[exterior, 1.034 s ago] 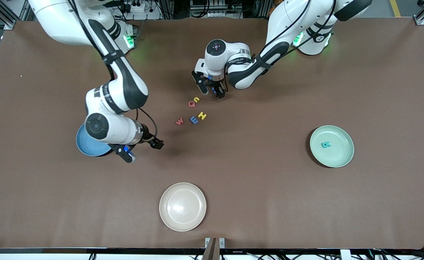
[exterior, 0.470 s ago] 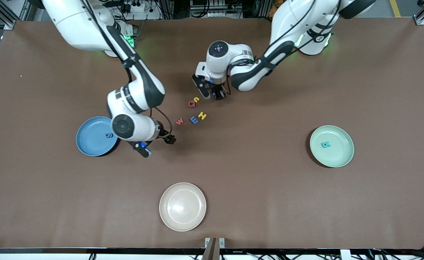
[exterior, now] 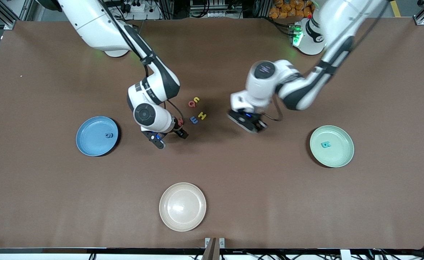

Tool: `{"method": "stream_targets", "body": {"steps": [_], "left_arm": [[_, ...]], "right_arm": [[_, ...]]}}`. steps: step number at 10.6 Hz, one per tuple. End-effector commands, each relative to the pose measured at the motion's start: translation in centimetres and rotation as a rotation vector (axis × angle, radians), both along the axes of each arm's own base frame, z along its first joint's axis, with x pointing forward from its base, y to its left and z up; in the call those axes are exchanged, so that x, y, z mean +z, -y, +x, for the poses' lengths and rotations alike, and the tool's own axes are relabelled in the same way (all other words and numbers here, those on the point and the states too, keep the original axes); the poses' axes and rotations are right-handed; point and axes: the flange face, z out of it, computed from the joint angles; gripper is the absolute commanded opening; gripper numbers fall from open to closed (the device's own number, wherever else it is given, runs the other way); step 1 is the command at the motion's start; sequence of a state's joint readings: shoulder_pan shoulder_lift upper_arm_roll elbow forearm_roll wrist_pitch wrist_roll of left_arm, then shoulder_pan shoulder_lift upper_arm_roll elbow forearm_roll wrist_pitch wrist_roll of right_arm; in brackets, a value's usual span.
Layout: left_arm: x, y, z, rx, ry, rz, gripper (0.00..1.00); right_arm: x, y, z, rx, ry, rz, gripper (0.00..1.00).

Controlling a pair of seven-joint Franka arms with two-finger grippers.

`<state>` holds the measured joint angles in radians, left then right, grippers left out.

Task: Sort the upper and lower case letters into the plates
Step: 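Place the blue M on the green plate while the right grasps pink w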

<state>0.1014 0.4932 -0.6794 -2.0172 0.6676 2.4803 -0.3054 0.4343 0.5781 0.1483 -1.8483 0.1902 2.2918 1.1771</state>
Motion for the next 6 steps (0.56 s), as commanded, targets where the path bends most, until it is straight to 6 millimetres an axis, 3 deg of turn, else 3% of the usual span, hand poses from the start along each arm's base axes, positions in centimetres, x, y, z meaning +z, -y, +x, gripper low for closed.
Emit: {"method": "stream_targets", "body": {"steps": [1,2,3,4,6], "left_arm": [[-1.3,-10.1,4.1,0.012,-0.002,0.084,0.0],[-2.1,-15.2,5.7,0.023,-0.014,0.127,0.0],[-1.7,-19.0,6.7,-0.008,-0.014,0.165,0.0],[-1.1,-22.0,7.3,-0.011,-0.017,0.183,0.0],[-1.2,-25.5,7.6,0.011,-0.026,0.211,0.0]], "right_arm": [[-1.1,-0.1,-2.1,-0.006,0.02,-0.01,1.0],[-1.5,-0.4,-2.9,0.005,0.014,-0.014,1.0],[-1.9,-0.1,-3.4,0.004,0.012,-0.019,1.0],[-2.1,0.2,-3.4,-0.003,0.019,-0.017,1.0],[-2.3,-0.1,-3.8,-0.002,0.013,-0.016,1.0]]}}
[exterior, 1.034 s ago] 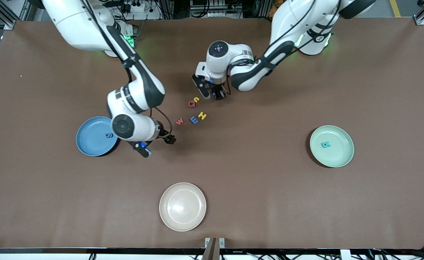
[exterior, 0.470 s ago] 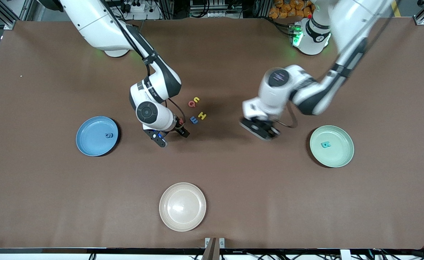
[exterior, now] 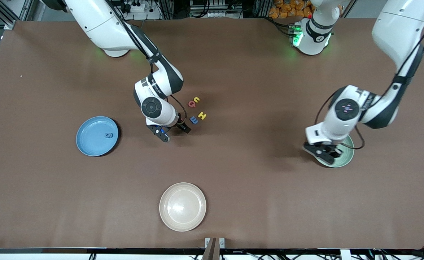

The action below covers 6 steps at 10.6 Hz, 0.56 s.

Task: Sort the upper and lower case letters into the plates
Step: 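Place the blue M on the green plate while the right grasps pink w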

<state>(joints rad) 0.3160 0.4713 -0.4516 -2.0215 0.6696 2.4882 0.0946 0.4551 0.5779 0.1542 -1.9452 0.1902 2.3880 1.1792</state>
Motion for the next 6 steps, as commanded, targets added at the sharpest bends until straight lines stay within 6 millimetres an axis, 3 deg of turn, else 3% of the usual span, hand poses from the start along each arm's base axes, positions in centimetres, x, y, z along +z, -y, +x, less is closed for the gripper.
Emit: {"method": "stream_targets", "body": {"steps": [1,2,4,5,6], "left_arm": [[0.6,-2.5,-0.7,0.012,-0.003,0.043,0.0],[-0.6,-4.0,-0.9,0.032,-0.024,0.05,0.0],[-1.2,-5.4,-1.0,0.054,-0.035,0.058,0.53],[-1.1,-5.4,-1.0,0.054,-0.034,0.059,1.0],[-0.8,-5.2,-0.9,0.052,-0.028,0.06,1.0]], "right_arm": [[0.5,0.0,-0.8,-0.018,0.015,-0.003,1.0],[0.4,0.0,-0.9,-0.018,0.015,-0.004,1.0],[0.1,0.2,-0.9,-0.025,0.013,-0.003,1.0],[0.0,-0.1,-1.1,-0.019,0.011,-0.003,1.0],[-0.1,0.0,-1.2,-0.019,0.01,-0.004,1.0]]}}
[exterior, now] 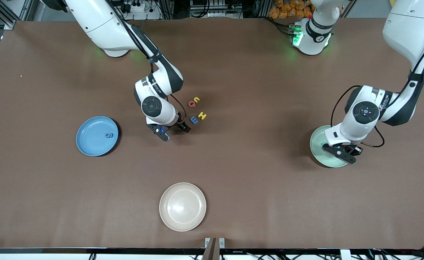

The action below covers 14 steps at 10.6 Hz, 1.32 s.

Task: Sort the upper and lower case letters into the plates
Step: 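Place the blue M on the green plate while the right grasps pink w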

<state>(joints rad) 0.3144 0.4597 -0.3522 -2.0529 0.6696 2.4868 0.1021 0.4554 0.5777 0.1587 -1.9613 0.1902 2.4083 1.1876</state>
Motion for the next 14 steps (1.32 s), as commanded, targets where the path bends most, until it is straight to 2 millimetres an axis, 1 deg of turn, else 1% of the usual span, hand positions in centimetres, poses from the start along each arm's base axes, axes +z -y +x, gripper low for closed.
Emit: {"method": "stream_targets", "body": {"steps": [1,2,3,4,5,6,7,8,9,10,11,12,13,14], "left_arm": [[1.3,0.5,0.0,-0.026,0.017,0.012,1.0],[2.0,1.5,0.1,-0.039,0.03,0.01,1.0],[3.1,2.9,0.1,-0.043,0.046,-0.004,1.0],[4.2,5.0,-0.1,-0.023,0.051,-0.051,1.0],[5.1,6.7,-0.2,0.017,0.053,-0.103,1.0],[5.8,9.1,-0.6,0.055,0.046,-0.169,1.0],[6.1,12.3,-1.2,0.065,0.038,-0.212,1.0],[5.9,14.7,-1.8,0.071,0.033,-0.224,1.0],[5.8,17.5,-2.7,0.066,0.03,-0.233,1.0],[5.6,20.7,-3.9,0.069,0.025,-0.245,1.0],[5.7,23.8,-5.3,0.101,0.026,-0.263,1.0],[5.5,27.2,-7.1,0.143,0.018,-0.285,1.0],[5.1,30.4,-8.9,0.166,0.005,-0.299,1.0],[4.8,33.2,-10.7,0.145,-0.008,-0.309,1.0]], "right_arm": [[0.3,0.0,-0.7,-0.012,0.007,-0.004,1.0],[0.2,0.0,-0.7,-0.013,0.01,-0.003,1.0],[0.2,-0.1,-0.7,-0.015,0.019,0.002,1.0],[0.1,-0.1,-0.7,-0.014,0.018,0.001,1.0],[0.0,-0.1,-0.7,-0.014,0.017,0.0,0.98],[0.0,-0.1,-0.7,-0.014,0.017,0.0,0.9],[0.0,0.0,-0.8,-0.014,0.017,0.0,0.84],[-0.1,0.0,-0.8,-0.015,0.017,-0.001,0.79],[-0.1,0.0,-0.8,-0.016,0.022,0.002,0.71],[-0.1,0.0,-0.8,-0.016,0.022,0.002,0.62],[-0.2,0.0,-0.8,-0.016,0.021,0.001,0.54],[-0.2,0.0,-0.8,-0.014,0.021,0.001,0.44],[-0.3,0.0,-0.9,-0.014,0.02,0.001,0.4],[-0.3,0.1,-0.8,-0.016,0.02,0.001,0.35]]}}
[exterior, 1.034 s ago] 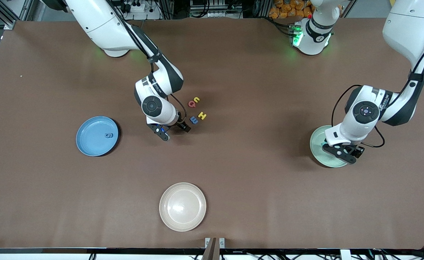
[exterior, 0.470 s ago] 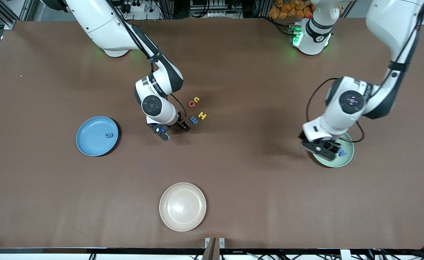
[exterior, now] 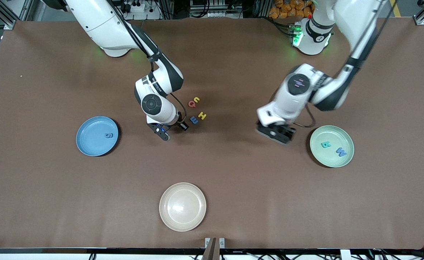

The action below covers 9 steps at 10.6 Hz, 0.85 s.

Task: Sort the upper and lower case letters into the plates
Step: 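Place the pink w on the blue plate while the left grasps yellow H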

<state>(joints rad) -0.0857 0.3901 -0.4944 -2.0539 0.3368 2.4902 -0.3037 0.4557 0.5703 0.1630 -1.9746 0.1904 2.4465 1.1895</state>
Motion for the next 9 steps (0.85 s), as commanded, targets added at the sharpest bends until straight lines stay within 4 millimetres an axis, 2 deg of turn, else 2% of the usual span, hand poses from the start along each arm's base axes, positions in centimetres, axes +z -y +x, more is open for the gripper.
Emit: {"method": "stream_targets", "body": {"steps": [1,2,4,6,7,8,9], "left_arm": [[-1.0,4.7,-3.2,-0.022,-0.038,-0.025,1.0],[-1.3,6.9,-4.5,-0.069,-0.045,-0.034,1.0],[-2.3,11.0,-6.3,-0.128,-0.059,-0.061,1.0],[-3.7,14.5,-7.5,-0.182,-0.072,-0.081,1.0],[-4.2,16.4,-7.8,-0.2,-0.076,-0.097,1.0],[-4.1,17.9,-7.9,-0.208,-0.075,-0.116,1.0],[-4.0,18.8,-8.1,-0.217,-0.072,-0.126,1.0]], "right_arm": [[-0.5,0.2,-0.8,-0.009,-0.008,-0.012,0.26],[-0.5,0.2,-0.8,-0.008,-0.01,-0.013,0.16],[-0.1,0.2,-0.6,-0.001,-0.01,-0.011,0.0],[1.2,0.1,0.0,0.009,-0.018,-0.004,0.0],[2.7,0.9,1.1,0.0,-0.028,-0.004,0.0],[4.6,2.3,2.3,0.035,-0.043,0.001,0.0],[6.3,4.9,3.5,0.09,-0.081,0.006,0.0]]}}
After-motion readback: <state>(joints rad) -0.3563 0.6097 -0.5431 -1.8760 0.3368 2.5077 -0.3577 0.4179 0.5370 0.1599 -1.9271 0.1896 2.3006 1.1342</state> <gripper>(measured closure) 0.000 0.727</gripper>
